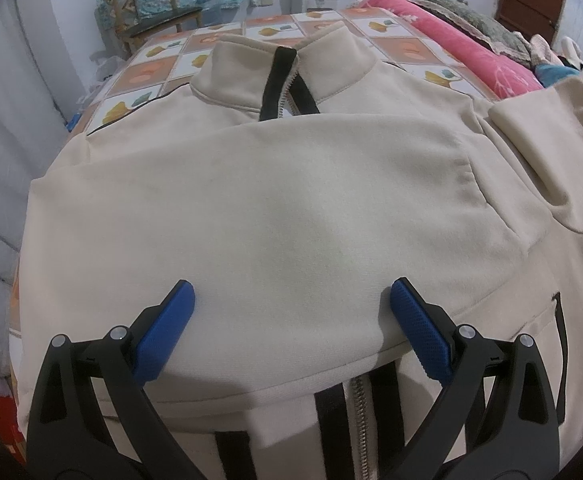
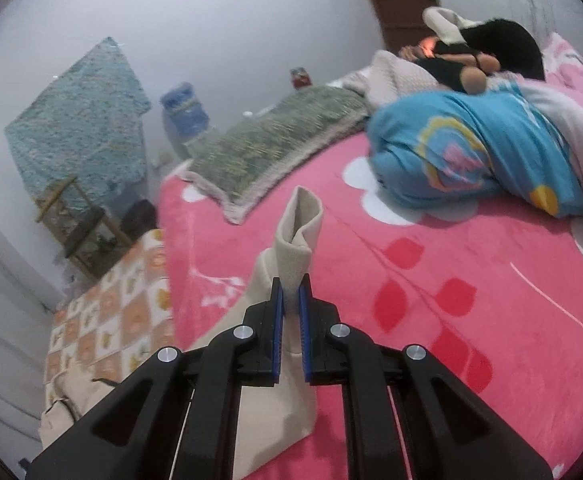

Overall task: Fold large clothes
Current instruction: 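Grasp the sleeve cuff with the right tool and lift it, then carry the sleeve over the jacket body with the right tool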

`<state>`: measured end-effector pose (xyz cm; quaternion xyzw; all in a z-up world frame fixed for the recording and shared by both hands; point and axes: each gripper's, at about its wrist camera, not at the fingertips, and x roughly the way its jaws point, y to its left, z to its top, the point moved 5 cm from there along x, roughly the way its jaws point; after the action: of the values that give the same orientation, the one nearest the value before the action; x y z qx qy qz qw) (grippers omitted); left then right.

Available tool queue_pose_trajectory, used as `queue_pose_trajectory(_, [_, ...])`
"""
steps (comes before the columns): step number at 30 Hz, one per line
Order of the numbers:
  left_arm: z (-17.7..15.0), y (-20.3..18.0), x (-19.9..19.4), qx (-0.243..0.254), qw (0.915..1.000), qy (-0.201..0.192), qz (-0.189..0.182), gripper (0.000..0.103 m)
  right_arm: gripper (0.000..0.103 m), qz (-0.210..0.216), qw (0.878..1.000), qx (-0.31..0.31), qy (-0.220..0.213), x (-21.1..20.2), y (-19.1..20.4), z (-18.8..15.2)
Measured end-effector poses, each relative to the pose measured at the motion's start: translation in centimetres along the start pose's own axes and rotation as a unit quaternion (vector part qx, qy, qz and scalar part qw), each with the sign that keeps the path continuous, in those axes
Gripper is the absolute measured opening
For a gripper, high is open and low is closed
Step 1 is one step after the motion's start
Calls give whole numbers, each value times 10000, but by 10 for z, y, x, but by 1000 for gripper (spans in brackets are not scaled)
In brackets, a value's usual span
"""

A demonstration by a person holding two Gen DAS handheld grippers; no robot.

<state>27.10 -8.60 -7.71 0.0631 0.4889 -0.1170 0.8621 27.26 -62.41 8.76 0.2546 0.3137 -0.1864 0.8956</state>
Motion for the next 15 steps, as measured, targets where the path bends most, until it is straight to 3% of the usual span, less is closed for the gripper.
queue_pose_trajectory(4, [5,15,-19,-377,9984,-185,-373,95,8,292,9993,-191,-117,-23,30,3])
queue_pose_trajectory(9, [9,40,-57,-493,9957,-747,-229,94,8,658,9963,-474,-285,-53,74,3])
queue_pose_trajectory(15, [-10,71,-69,-619,9956,-682,-187,65,8,1055,9878,-1022,-510,-88,140,-6])
